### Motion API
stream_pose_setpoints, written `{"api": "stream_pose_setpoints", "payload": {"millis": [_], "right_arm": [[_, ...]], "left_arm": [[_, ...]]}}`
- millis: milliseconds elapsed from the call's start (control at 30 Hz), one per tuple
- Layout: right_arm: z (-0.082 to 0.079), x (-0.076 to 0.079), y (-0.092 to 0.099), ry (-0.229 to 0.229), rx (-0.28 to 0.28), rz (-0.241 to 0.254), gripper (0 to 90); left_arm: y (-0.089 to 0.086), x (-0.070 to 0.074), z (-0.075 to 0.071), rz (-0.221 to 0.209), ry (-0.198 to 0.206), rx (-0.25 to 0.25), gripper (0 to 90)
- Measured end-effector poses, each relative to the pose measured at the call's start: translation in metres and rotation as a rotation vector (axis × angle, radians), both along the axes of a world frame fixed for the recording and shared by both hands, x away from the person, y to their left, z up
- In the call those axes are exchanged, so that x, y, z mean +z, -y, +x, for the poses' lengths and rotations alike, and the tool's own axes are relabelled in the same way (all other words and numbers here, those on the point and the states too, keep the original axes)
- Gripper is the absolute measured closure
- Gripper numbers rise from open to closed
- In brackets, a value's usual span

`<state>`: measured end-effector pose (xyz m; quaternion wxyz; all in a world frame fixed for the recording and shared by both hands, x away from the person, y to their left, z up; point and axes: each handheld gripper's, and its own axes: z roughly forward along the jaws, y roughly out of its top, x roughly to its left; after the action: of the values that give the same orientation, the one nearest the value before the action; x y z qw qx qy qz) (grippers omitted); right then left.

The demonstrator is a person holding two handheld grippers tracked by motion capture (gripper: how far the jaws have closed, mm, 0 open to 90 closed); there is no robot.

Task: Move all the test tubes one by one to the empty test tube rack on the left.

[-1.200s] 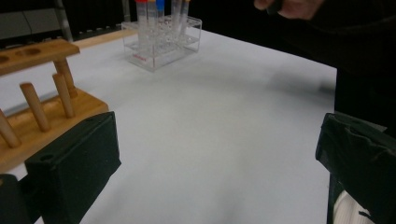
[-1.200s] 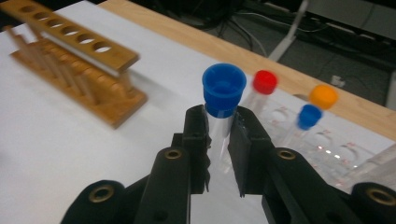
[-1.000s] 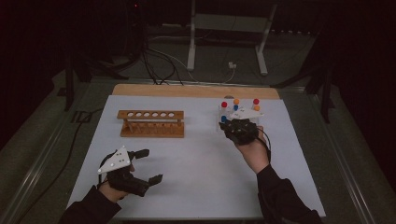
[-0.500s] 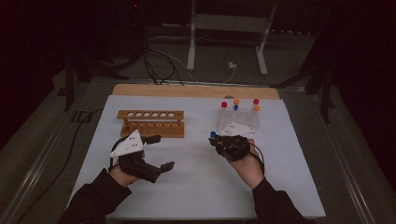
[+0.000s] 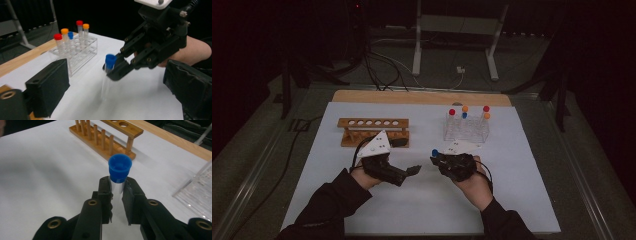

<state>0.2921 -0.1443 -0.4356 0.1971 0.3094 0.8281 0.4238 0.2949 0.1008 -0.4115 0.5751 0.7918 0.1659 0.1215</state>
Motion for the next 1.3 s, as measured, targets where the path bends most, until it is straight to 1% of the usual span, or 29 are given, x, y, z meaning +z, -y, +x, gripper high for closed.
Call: {"api": "stream_pose_setpoints", "payload": {"millis": [33,100,167,267,333,433,500,633,733,900,933,1033,1133,1233,1300], "right_arm": [[-0.001,0.000,-0.001,0.002,0.004,0.000,77.3],[-0.002,0.000,-0.002,-0.003,0.010,0.000,77.3],[-0.003,0.000,-0.004,-0.001,0.017,0.003,77.3],[-0.004,0.000,-0.005,-0.002,0.027,0.002,77.3],[-0.005,0.000,-0.007,-0.002,0.027,0.003,77.3],[-0.005,-0.001,-0.008,-0.006,0.032,-0.002,77.3],[-0.005,-0.002,-0.008,-0.008,0.032,-0.003,77.3],[-0.004,-0.001,-0.008,-0.010,0.033,0.004,77.3],[-0.005,-0.001,-0.008,-0.009,0.031,0.006,77.3],[-0.005,0.000,-0.007,-0.006,0.032,0.005,77.3],[-0.005,0.000,-0.007,-0.005,0.031,0.007,77.3],[-0.005,0.001,-0.007,0.000,0.034,0.007,77.3],[-0.005,0.001,-0.007,0.002,0.031,0.002,77.3],[-0.004,0.001,-0.006,-0.001,0.027,0.006,77.3],[-0.004,0.001,-0.006,-0.001,0.026,0.006,77.3]], "left_arm": [[0.002,0.000,0.001,0.001,0.002,-0.005,8.1],[0.006,-0.001,0.003,-0.005,0.009,0.000,13.9],[0.009,-0.002,0.006,-0.009,0.003,-0.007,16.6],[0.014,-0.004,0.010,0.001,-0.013,-0.005,21.5],[0.017,-0.006,0.011,0.016,-0.003,0.003,26.5],[0.021,-0.009,0.013,0.020,-0.003,0.002,34.1],[0.023,-0.011,0.014,0.034,0.005,0.001,38.5],[0.027,-0.014,0.016,0.041,0.001,-0.013,47.3],[0.030,-0.016,0.016,0.058,0.013,-0.016,53.8],[0.034,-0.017,0.016,0.071,0.026,-0.026,64.5],[0.035,-0.017,0.016,0.080,0.035,-0.022,65.9],[0.037,-0.017,0.017,0.088,0.038,-0.021,70.5],[0.038,-0.018,0.018,0.086,0.035,-0.024,74.8],[0.039,-0.018,0.019,0.090,0.040,-0.022,76.0],[0.039,-0.017,0.019,0.086,0.035,-0.020,76.7]]}}
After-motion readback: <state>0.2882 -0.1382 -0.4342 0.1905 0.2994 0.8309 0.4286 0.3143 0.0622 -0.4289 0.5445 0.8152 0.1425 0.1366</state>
